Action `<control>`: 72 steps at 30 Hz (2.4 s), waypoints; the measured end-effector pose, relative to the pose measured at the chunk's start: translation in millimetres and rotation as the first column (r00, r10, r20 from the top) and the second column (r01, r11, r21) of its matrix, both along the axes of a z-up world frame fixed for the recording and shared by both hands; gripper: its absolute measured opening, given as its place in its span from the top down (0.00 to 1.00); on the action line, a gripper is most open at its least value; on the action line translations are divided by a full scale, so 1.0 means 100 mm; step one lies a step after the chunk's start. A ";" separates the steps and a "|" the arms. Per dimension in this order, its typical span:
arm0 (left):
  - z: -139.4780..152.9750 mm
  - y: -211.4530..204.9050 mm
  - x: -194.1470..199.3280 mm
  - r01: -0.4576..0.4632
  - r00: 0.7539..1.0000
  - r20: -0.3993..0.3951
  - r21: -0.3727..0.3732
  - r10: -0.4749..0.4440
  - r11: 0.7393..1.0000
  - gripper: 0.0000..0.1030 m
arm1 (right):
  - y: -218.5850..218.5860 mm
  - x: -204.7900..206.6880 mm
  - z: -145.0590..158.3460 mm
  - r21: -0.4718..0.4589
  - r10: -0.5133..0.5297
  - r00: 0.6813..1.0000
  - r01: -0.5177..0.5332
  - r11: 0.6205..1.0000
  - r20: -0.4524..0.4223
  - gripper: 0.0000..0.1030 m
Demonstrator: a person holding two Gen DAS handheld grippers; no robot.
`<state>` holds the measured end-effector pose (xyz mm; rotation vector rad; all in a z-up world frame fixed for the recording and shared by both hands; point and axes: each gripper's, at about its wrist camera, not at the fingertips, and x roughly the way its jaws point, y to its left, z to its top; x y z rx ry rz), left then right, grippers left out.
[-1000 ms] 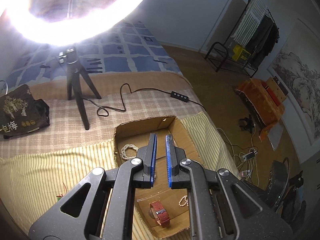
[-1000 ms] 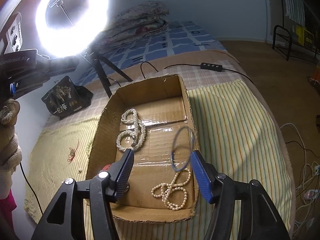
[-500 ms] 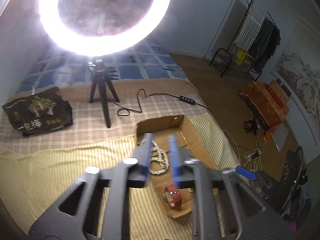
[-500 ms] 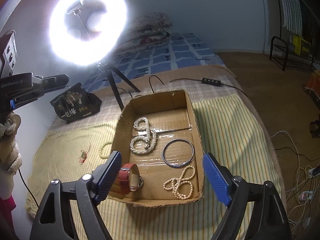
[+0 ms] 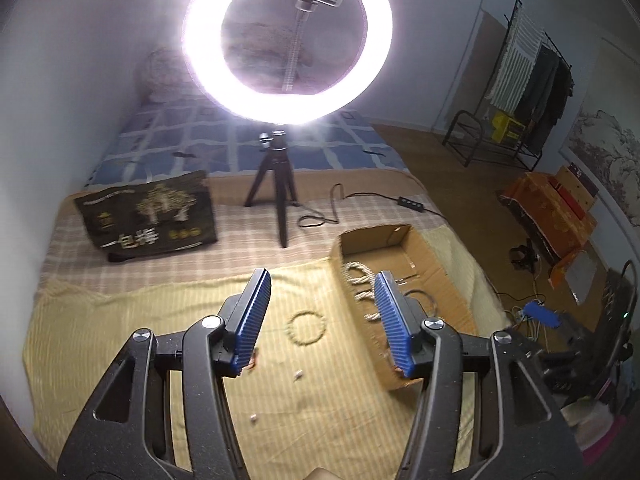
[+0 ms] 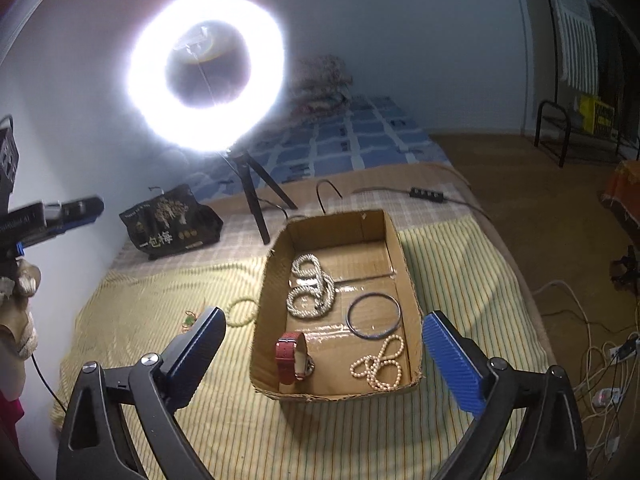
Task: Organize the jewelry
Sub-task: 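Withdraw both open grippers up from the box, then move left tool to the loose white pearl while right tool approaches the pearl stud earring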
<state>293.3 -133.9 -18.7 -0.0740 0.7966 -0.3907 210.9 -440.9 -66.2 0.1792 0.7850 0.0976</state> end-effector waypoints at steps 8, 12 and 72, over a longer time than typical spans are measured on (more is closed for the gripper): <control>-0.29 0.58 -0.30 -0.059 0.998 -0.012 -0.006 0.059 0.998 0.46 | 0.23 -0.10 0.01 -0.017 0.037 0.999 -0.036 0.999 0.032 0.00; -0.48 0.79 -0.44 -0.065 0.998 -0.011 0.011 0.065 0.998 0.46 | 0.40 -0.11 -0.02 -0.033 0.068 0.997 -0.067 0.997 0.035 0.00; -2.29 0.60 -0.45 0.075 0.978 -0.197 0.042 -0.066 0.996 0.79 | 1.97 0.71 -1.59 -0.062 0.319 0.913 -0.345 0.937 -0.256 0.69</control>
